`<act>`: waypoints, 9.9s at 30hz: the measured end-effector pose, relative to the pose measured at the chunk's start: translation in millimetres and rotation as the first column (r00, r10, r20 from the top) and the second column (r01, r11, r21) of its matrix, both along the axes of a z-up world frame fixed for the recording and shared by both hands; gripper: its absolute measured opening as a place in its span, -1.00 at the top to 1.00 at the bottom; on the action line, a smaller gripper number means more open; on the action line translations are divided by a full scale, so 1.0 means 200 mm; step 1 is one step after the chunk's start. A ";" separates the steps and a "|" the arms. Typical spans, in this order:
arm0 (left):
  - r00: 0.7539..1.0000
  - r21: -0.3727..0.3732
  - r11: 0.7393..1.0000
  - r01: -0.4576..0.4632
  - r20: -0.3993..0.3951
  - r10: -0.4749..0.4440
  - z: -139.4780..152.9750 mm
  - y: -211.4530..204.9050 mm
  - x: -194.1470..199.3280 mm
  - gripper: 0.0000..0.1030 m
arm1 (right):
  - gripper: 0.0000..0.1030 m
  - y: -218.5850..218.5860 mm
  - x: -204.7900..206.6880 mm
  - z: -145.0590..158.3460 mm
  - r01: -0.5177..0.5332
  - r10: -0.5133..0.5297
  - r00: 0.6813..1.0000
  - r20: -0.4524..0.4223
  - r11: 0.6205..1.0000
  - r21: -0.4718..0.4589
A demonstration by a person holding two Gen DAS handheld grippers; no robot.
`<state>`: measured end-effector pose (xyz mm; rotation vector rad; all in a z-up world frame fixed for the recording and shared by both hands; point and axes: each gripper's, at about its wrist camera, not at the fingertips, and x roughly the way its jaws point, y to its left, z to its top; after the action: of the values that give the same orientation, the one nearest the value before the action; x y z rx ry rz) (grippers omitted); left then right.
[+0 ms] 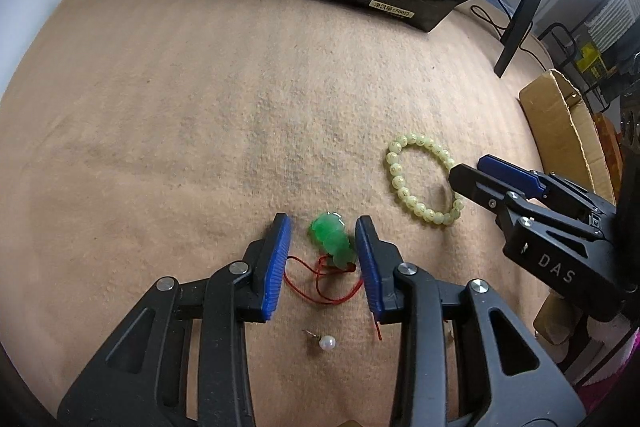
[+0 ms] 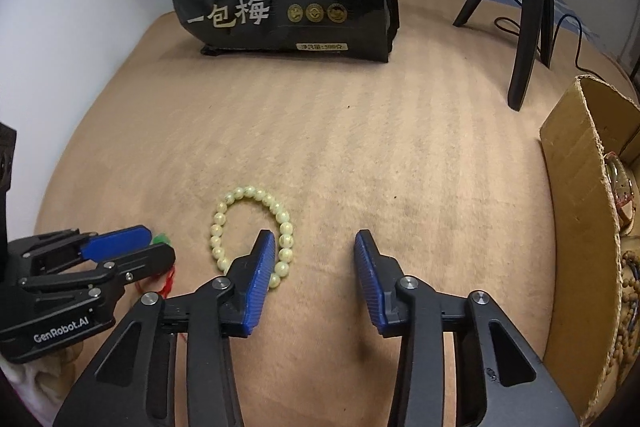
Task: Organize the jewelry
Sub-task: 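Grasp the jade pendant with the left tool while the right tool grasps the green bead bracelet, then carry both items over the cardboard box and open both tools to drop them, then move both open tools back toward the two pearl earrings on the bed, then grasp one pearl earring with the left tool while the right tool grasps the other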
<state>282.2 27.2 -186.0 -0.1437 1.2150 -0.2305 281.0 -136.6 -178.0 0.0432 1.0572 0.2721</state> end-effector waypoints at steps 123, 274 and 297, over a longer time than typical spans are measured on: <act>0.937 -0.161 0.939 0.305 0.226 -0.266 0.55 -1.36 -0.31 0.71 | 0.88 -1.33 -0.48 0.47 0.295 -0.309 0.928 0.209 0.951 0.095; 0.976 0.076 0.991 0.105 0.182 -0.118 0.03 0.02 -0.45 0.24 | 0.16 0.12 -0.56 -0.03 -0.133 0.140 0.981 0.135 0.989 -0.059; 0.971 0.116 0.990 0.082 0.213 -0.105 0.06 0.02 -0.46 0.84 | 0.69 0.11 -0.59 0.02 -0.154 0.158 0.976 0.149 0.987 -0.038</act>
<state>189.2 31.4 -174.2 0.0323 1.0129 -0.2562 162.1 -113.8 -174.2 -0.0838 0.9138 0.3975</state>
